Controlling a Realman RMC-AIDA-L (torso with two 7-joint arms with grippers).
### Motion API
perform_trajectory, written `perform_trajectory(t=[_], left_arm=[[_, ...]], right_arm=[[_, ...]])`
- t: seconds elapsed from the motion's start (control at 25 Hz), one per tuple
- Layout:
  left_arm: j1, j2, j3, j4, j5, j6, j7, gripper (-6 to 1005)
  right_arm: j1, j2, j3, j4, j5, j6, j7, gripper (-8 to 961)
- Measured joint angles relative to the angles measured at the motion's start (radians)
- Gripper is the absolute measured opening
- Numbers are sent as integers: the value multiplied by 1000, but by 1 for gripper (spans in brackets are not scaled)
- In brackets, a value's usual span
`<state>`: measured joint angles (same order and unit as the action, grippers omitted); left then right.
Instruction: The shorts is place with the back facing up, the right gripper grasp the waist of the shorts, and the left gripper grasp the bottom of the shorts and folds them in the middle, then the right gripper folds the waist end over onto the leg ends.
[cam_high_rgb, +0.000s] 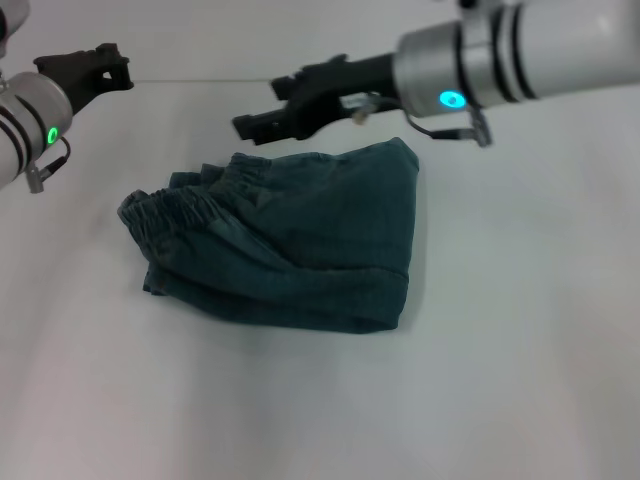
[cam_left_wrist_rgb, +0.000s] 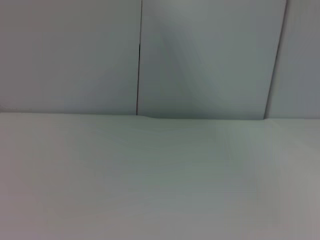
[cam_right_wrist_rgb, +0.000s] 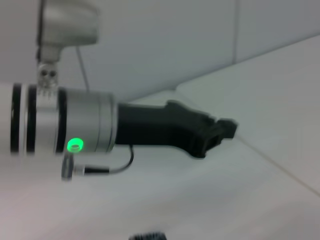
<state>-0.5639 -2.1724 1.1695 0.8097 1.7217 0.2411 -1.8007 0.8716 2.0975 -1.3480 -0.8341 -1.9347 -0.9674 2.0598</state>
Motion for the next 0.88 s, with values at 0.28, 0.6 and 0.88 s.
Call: perform_trajectory(t=[0.28,0.6,0.88], left_arm=[[50,-3,-35,54,-4,109,-46,76],[102,-3,-203,80,-37,467,-37,234],[146,3,-400,54,-72,796,34,478]], right_arm=[[-263,-9,45,-170,193,-82,-69,820],[-457,-7,153,-185,368,-189,-236,936],[-553,-9,248,-152,419,-357,-378,933]])
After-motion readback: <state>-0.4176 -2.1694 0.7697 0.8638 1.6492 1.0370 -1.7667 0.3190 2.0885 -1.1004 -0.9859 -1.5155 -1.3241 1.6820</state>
